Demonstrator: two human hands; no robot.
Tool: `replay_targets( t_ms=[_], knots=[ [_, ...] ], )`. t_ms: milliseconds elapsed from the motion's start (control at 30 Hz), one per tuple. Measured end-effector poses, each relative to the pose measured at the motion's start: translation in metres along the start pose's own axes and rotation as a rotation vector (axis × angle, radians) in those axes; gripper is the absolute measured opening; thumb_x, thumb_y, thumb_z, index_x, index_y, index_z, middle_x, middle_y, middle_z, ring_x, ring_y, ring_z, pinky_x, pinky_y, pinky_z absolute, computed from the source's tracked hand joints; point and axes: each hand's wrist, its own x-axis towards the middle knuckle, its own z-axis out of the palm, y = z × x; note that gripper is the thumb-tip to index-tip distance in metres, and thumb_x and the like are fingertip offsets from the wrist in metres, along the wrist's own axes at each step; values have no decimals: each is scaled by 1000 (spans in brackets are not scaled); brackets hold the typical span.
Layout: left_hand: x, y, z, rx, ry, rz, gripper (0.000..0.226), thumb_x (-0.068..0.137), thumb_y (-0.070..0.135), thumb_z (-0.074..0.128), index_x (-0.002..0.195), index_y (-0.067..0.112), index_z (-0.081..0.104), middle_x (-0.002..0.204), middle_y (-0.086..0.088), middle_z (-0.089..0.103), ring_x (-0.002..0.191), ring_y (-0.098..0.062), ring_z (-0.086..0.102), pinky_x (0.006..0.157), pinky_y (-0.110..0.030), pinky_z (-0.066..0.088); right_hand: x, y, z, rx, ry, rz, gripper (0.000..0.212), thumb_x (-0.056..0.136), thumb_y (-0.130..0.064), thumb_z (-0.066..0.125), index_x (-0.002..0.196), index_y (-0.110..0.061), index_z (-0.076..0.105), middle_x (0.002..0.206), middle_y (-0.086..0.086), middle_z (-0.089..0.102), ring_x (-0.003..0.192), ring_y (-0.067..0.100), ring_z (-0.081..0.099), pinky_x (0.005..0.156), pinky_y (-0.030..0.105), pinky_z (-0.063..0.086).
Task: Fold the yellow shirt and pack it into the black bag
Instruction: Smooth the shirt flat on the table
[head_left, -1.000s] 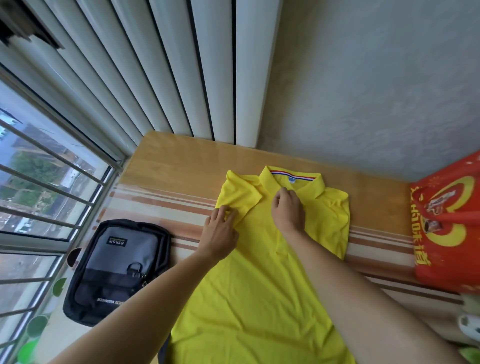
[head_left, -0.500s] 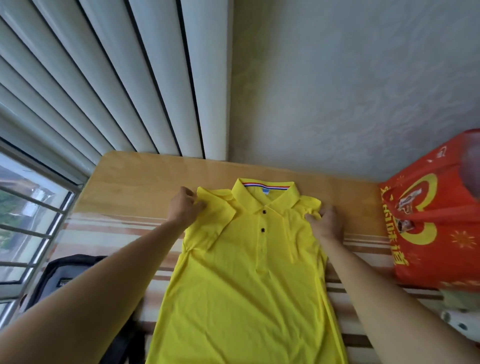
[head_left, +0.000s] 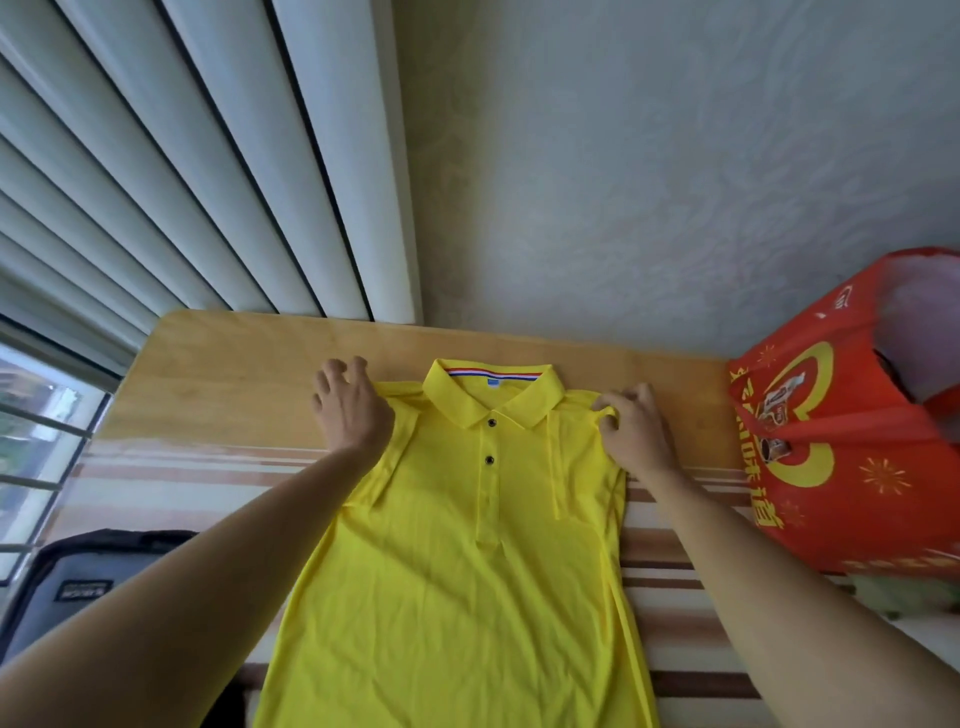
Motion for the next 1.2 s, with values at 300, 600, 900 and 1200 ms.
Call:
replay_targets(
  t_ms=[300, 600, 900, 1200],
  knots=[
    [28, -33, -20, -221, -61, -163, 19, 84, 6, 54, 96, 10, 67, 104, -17, 65, 90, -35, 58, 67, -34, 40, 31, 4, -21, -240, 41, 77, 7, 91, -14, 60, 92, -7, 62, 104, 18, 55, 88, 43, 64, 74, 47, 54],
    [15, -40, -16, -291, -120, -149, 48, 89, 20, 67, 130, 6, 48, 130, -20, 47, 116, -39, 50, 96, -46, 44, -3, -19, -1, -185, 216, 127, 35, 87, -11, 64, 116, -11, 45, 114, 18, 45, 90, 45, 61, 67, 48, 52],
    [-166, -92, 13, 167, -214, 632, 65, 96, 38, 46, 155, 36, 18, 163, -13, 13, 149, -32, 13, 118, -50, 21, -153, -25, 47, -312, 59, -199, 33, 84, -13, 65, 116, -9, 58, 114, 15, 53, 97, 36, 55, 73, 46, 50],
    [-203, -109, 1, 148, -266, 462, 63, 100, 37, 39, 155, 39, 9, 165, -9, -1, 152, -28, -2, 122, -50, 9, -191, -8, 41, -213, 7, -272, 48, 85, -10, 66, 132, -6, 55, 132, 17, 49, 110, 38, 52, 90, 46, 51]
  ],
)
